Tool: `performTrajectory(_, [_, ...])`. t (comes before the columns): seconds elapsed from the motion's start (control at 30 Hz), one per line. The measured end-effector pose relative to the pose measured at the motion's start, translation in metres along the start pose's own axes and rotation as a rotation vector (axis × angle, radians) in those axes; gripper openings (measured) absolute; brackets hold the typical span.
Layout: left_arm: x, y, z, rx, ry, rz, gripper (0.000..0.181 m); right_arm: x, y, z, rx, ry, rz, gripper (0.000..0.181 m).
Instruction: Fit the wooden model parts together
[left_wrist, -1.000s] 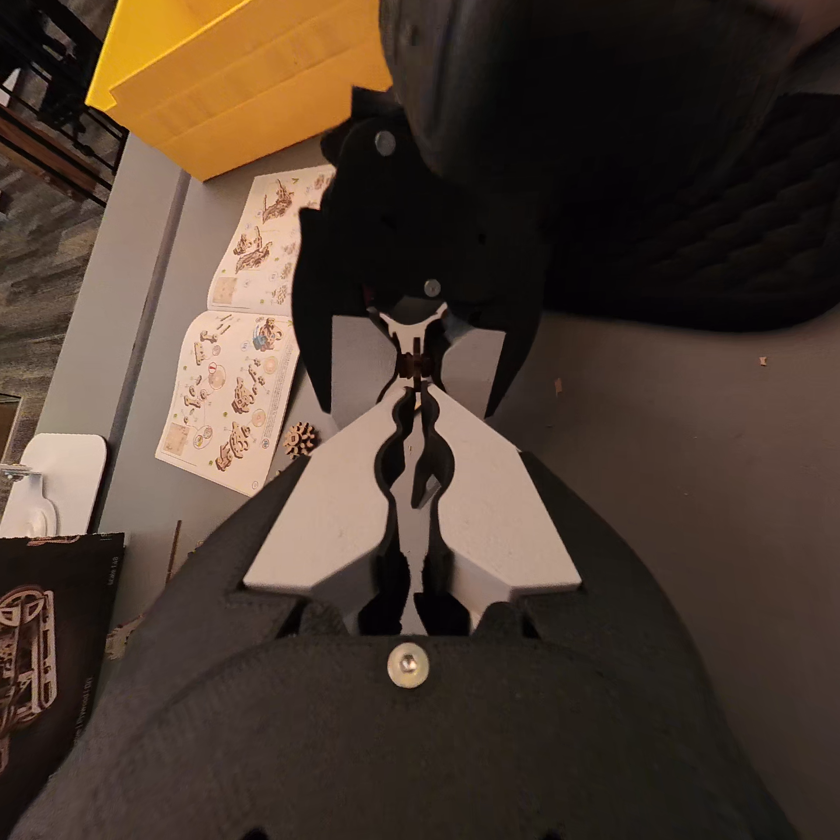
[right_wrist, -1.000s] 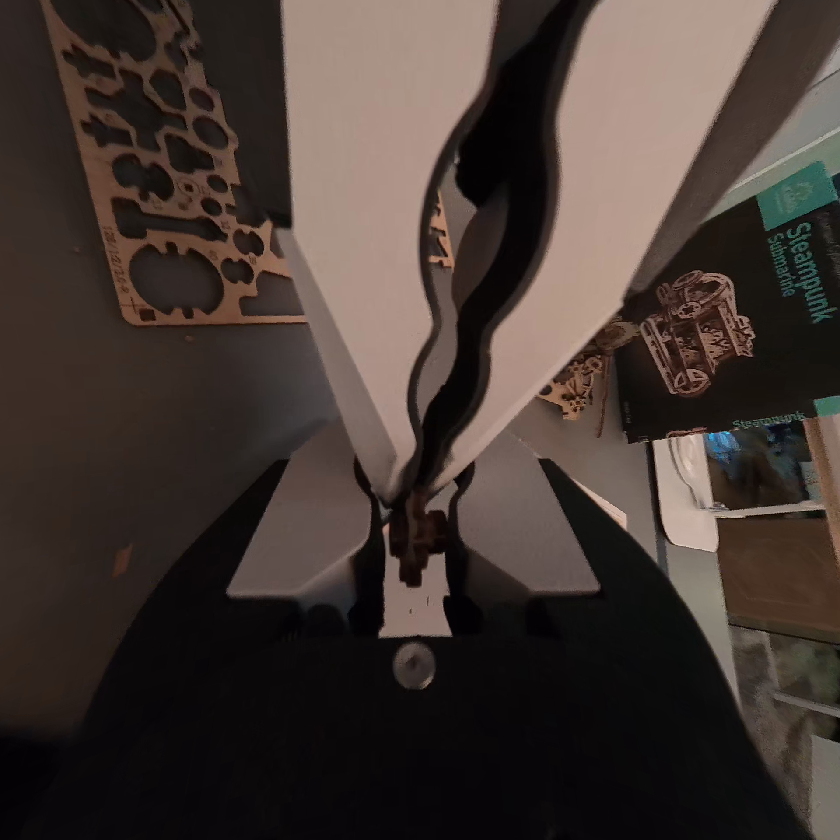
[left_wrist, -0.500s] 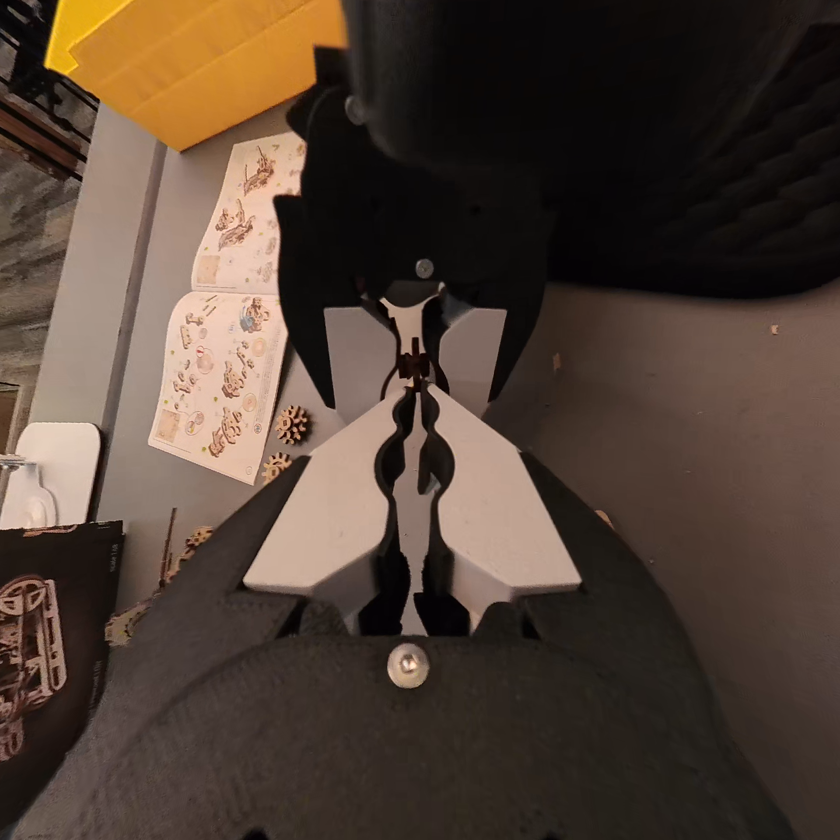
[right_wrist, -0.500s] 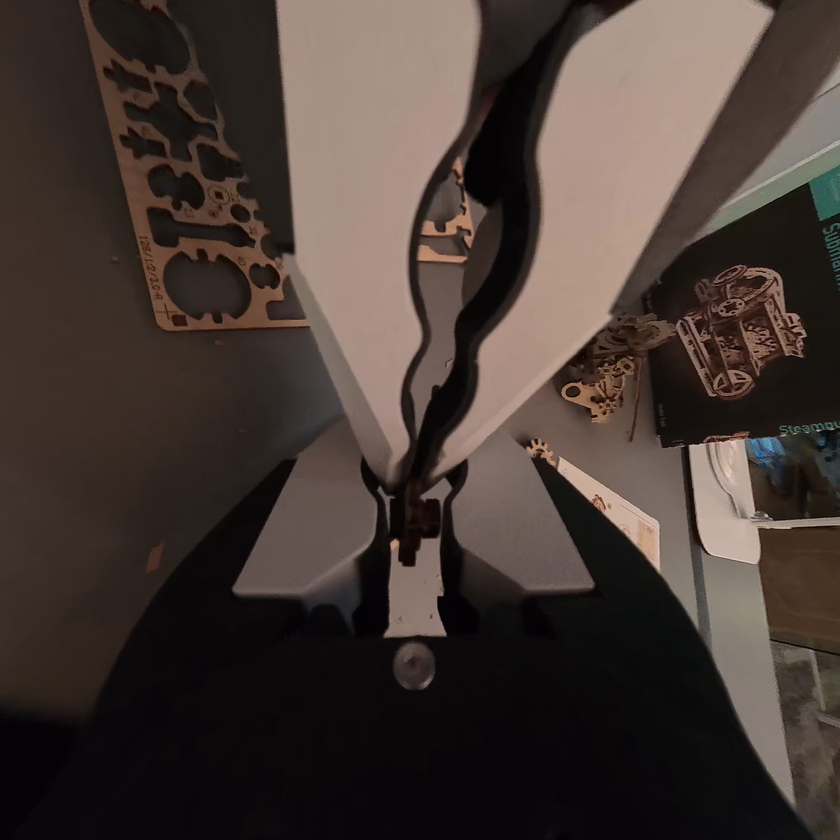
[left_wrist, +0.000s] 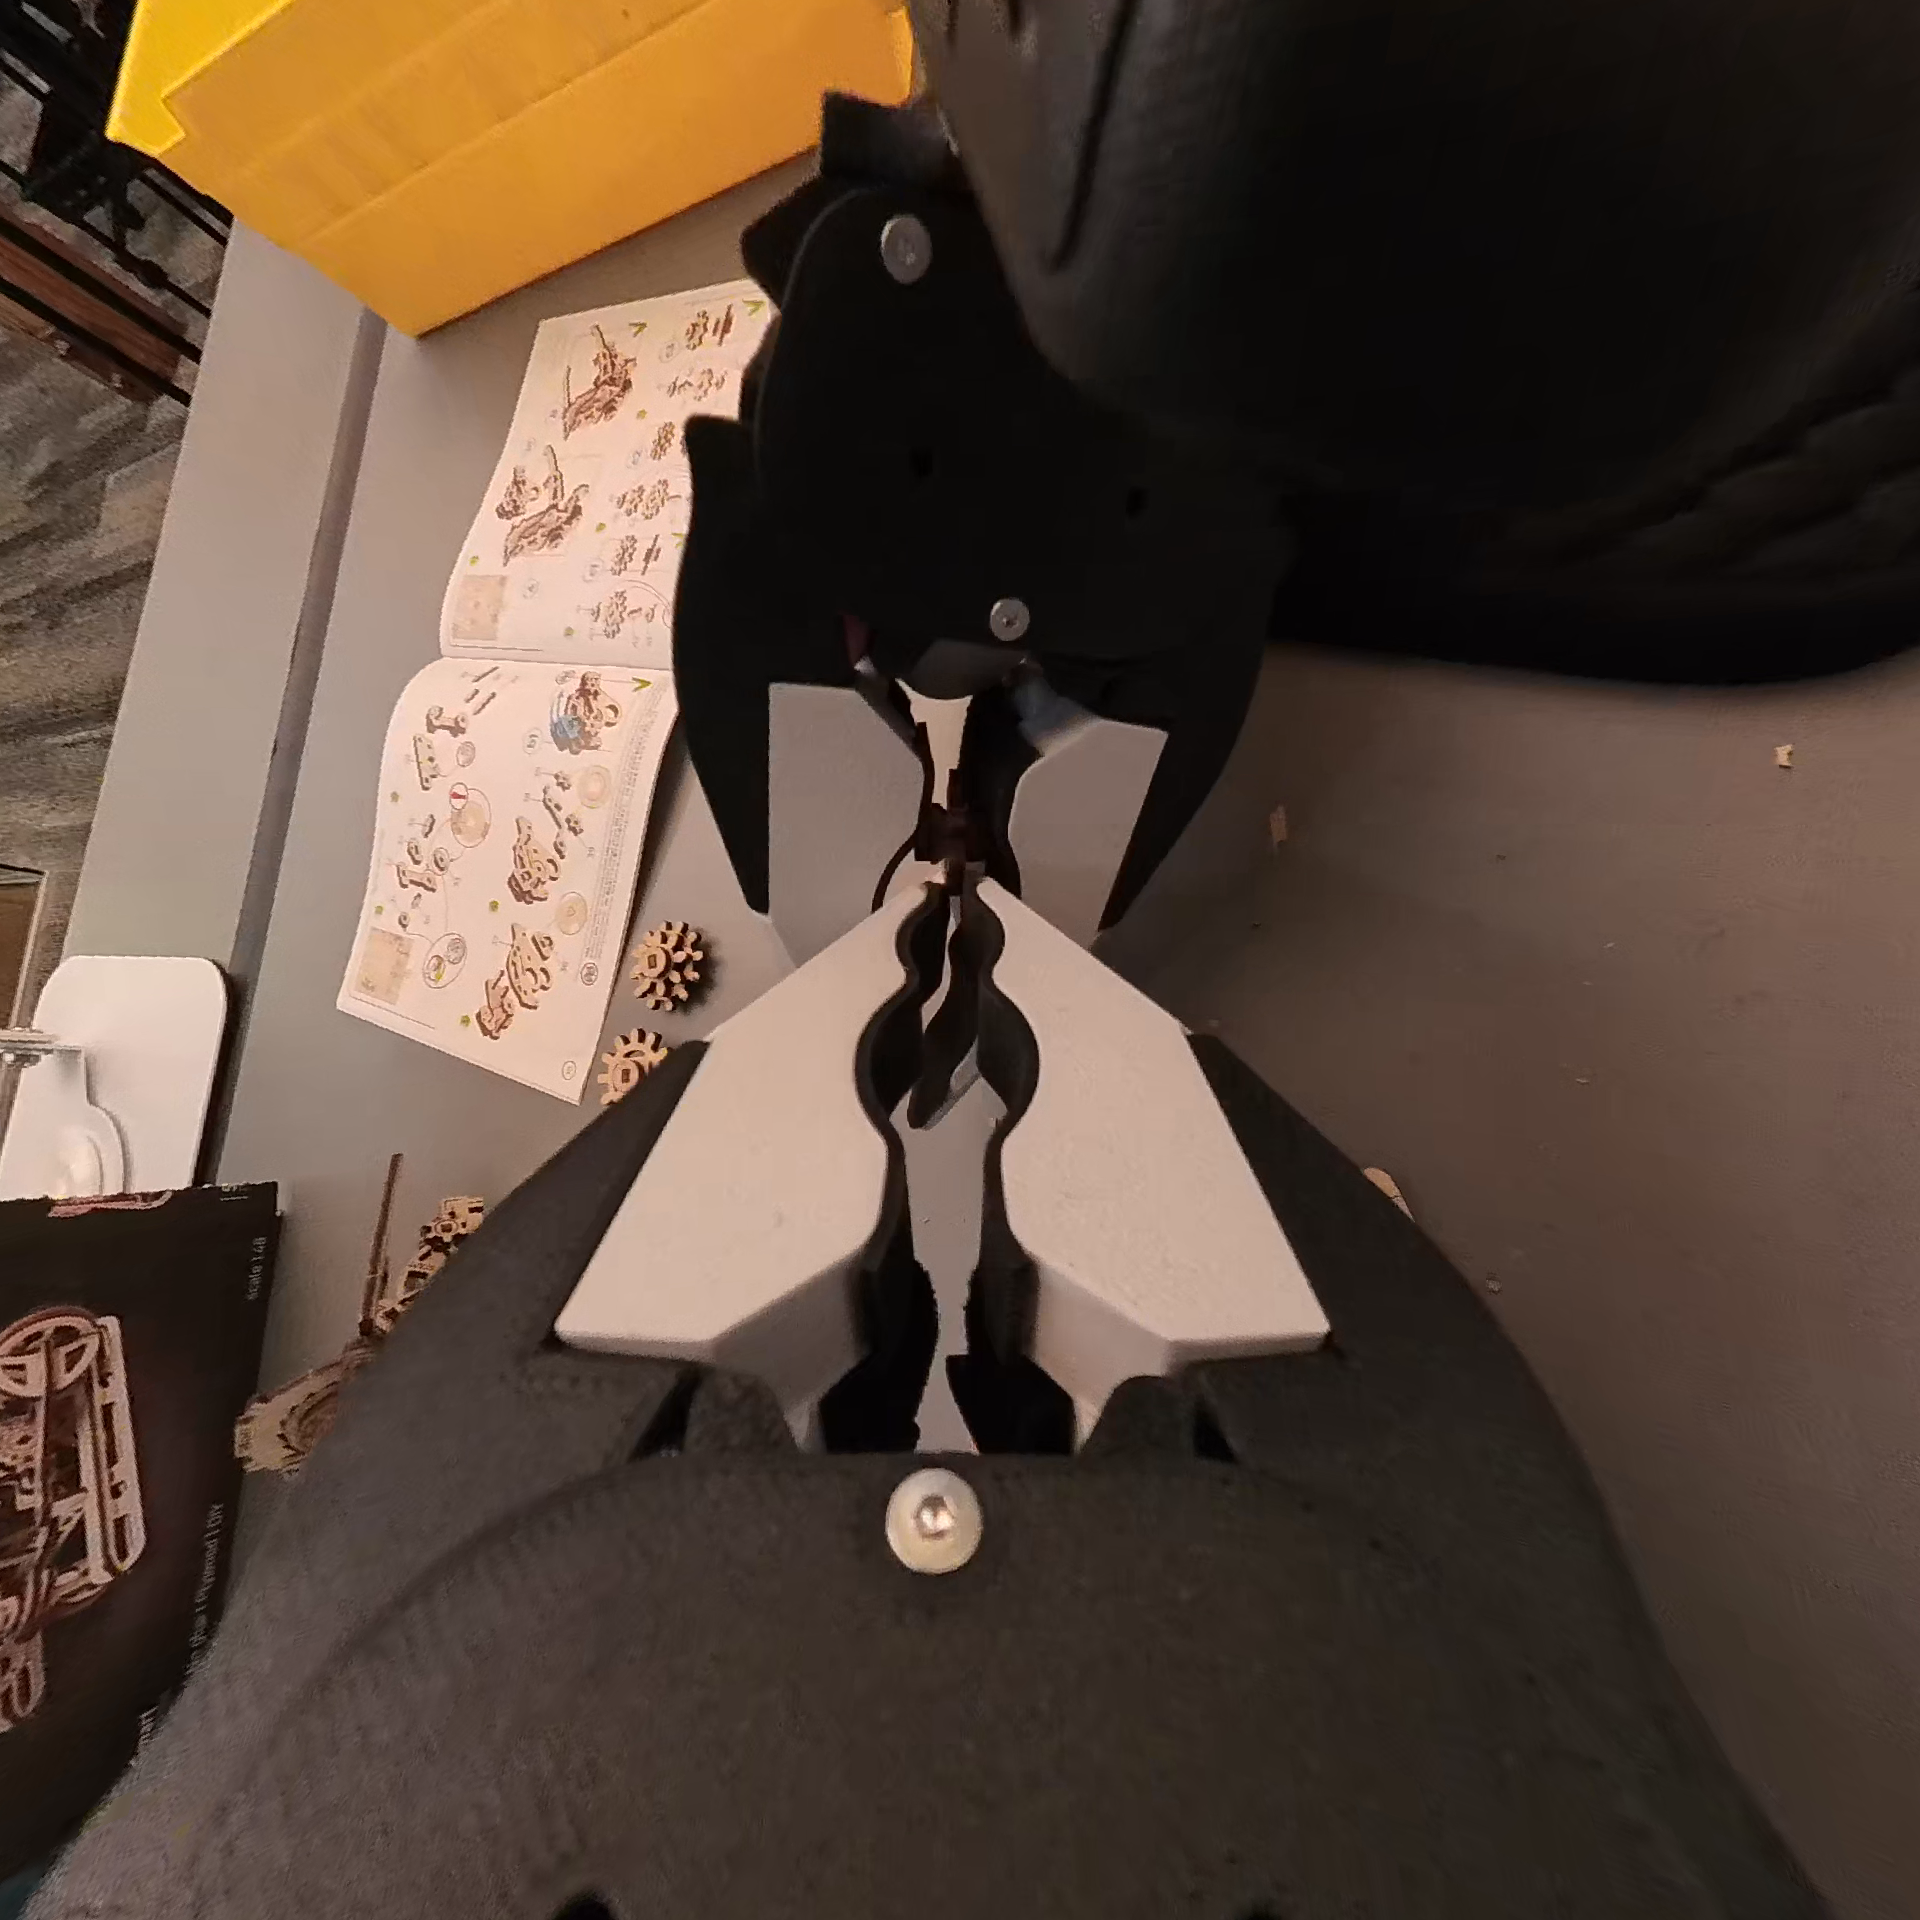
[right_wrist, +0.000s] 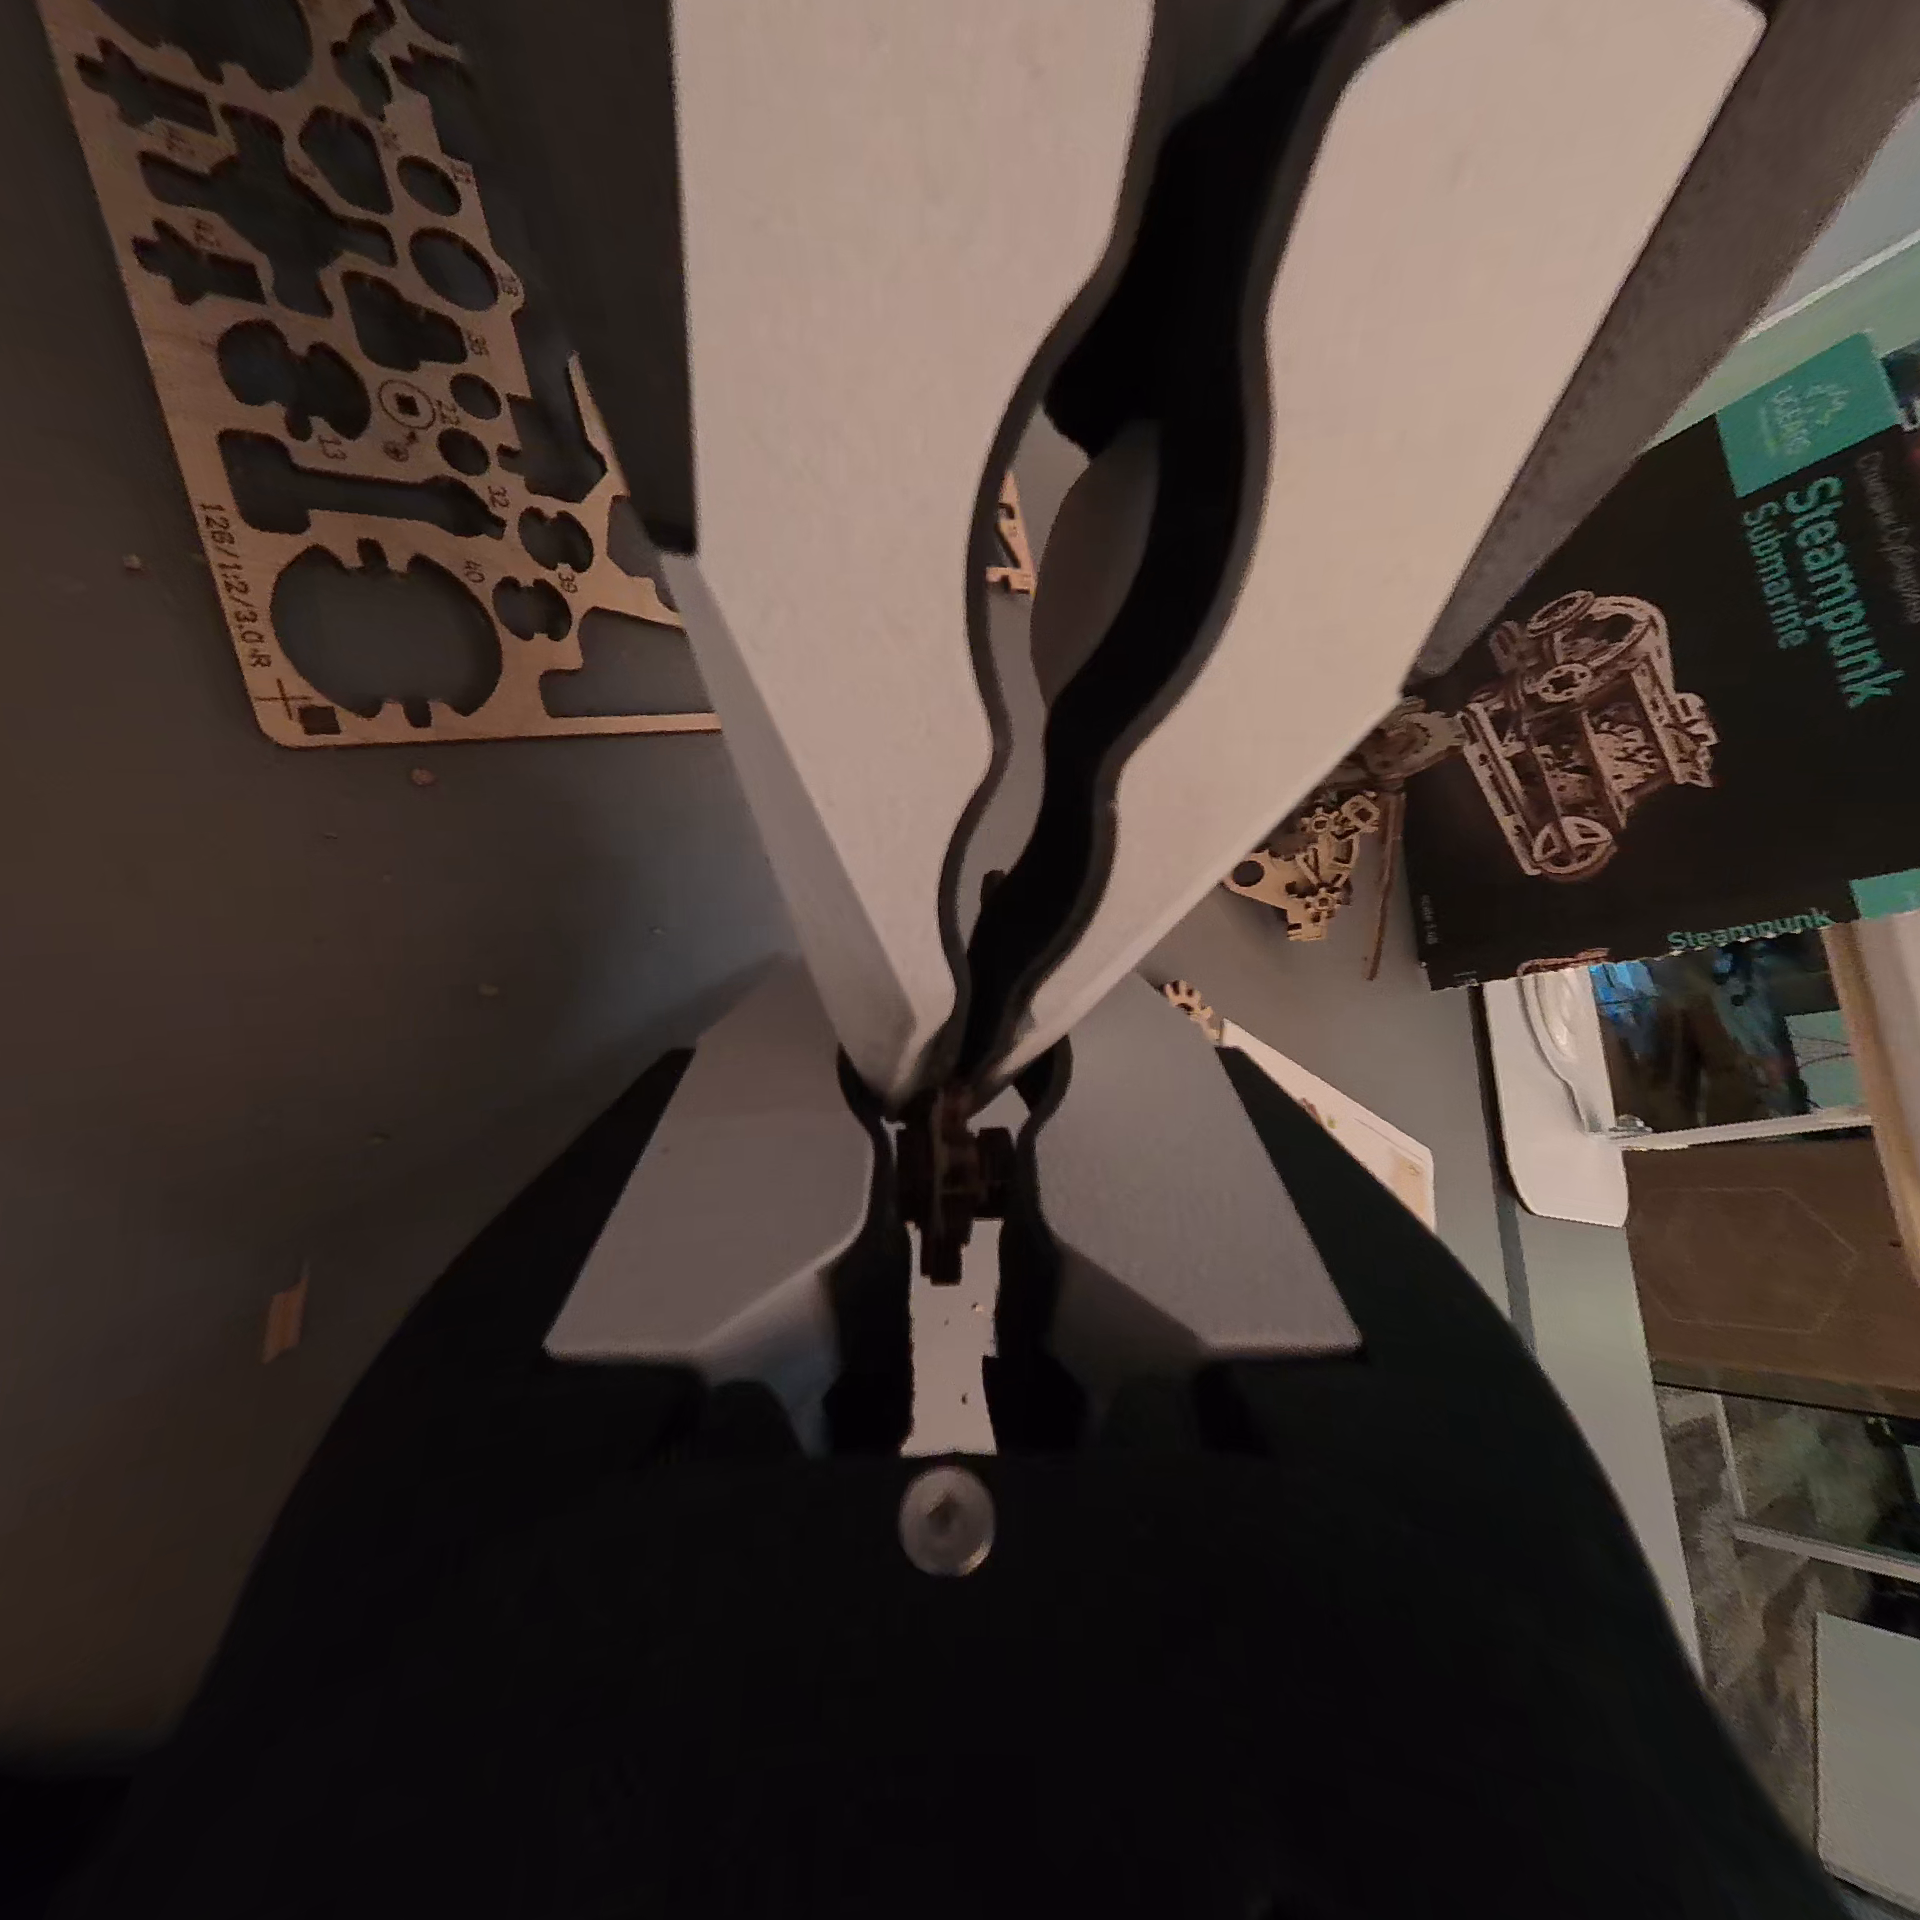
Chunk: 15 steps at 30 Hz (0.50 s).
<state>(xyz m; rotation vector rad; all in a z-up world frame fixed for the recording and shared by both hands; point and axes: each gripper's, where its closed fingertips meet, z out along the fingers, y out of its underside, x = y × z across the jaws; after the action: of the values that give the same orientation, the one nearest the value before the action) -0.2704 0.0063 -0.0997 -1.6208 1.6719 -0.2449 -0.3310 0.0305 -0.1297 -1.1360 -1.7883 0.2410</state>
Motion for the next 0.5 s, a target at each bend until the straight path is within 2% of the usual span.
performTrajectory(0.5, [-0.0026,-0.0006,-0.0016,0.006,-0.008,-0.008,0.001,0.0025,-0.0004,0.0009,-0.011,0.0,0.033,0.01])
